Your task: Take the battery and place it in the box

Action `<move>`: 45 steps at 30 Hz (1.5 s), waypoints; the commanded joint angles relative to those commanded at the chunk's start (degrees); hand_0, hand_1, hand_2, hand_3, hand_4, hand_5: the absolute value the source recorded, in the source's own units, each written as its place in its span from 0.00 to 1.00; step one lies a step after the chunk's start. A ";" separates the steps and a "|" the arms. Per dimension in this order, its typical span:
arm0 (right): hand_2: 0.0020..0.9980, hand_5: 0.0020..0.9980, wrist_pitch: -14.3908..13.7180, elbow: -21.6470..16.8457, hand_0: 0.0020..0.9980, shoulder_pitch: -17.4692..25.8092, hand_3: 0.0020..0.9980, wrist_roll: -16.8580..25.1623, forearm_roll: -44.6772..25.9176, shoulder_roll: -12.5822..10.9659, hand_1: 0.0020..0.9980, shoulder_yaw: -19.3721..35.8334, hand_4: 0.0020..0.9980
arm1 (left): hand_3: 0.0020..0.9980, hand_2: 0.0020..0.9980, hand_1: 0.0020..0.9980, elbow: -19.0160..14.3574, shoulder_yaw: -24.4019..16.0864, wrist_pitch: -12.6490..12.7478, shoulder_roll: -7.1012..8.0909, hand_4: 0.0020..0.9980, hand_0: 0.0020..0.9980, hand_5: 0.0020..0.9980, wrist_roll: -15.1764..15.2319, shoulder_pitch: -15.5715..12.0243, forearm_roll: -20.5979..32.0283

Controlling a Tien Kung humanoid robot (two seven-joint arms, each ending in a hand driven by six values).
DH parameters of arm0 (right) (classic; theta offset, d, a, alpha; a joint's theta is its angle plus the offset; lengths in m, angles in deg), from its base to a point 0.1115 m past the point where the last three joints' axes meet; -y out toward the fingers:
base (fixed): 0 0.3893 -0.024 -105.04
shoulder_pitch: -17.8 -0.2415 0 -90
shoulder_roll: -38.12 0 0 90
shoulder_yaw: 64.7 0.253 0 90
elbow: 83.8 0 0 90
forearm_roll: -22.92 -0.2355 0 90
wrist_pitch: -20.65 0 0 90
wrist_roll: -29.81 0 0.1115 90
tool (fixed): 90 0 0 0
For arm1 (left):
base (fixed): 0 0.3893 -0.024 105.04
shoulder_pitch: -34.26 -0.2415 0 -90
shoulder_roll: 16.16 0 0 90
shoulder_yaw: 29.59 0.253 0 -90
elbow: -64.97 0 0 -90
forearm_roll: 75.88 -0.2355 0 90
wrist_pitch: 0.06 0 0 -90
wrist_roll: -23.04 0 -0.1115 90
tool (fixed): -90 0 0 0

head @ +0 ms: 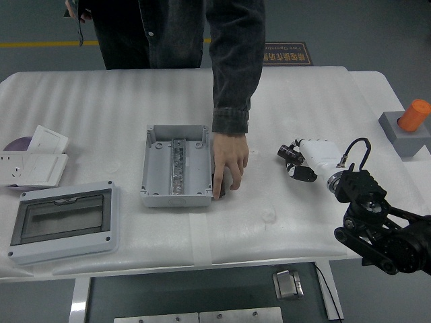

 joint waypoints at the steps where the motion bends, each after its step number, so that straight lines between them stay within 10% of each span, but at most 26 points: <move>1: 0.39 0.30 0.02 -0.13 0.57 -0.03 0.69 -0.04 0.16 -0.05 0.54 0.30 0.37 | 0.58 0.53 0.65 0.01 0.01 0.01 0.01 0.51 0.63 0.35 0.01 0.01 0.03; 20: 0.38 0.31 0.57 -0.95 0.57 -0.26 0.69 -0.60 2.04 -0.55 0.54 4.88 0.38 | 0.58 0.53 0.65 0.05 0.08 0.09 -0.06 0.51 0.63 0.36 0.06 0.24 0.32; 31: 0.38 0.32 1.23 -8.30 0.57 -0.44 0.69 -1.89 4.35 -0.46 0.54 6.52 0.39 | 0.58 0.53 0.65 0.21 0.49 0.11 -0.15 0.51 0.63 0.37 0.02 0.15 0.80; 45: 0.38 0.32 -0.10 -16.31 0.57 -4.03 0.70 -1.59 0.94 7.81 0.54 -0.71 0.40 | 0.58 0.53 0.65 0.51 1.80 0.08 -0.01 0.51 0.63 0.37 -0.05 -0.03 1.94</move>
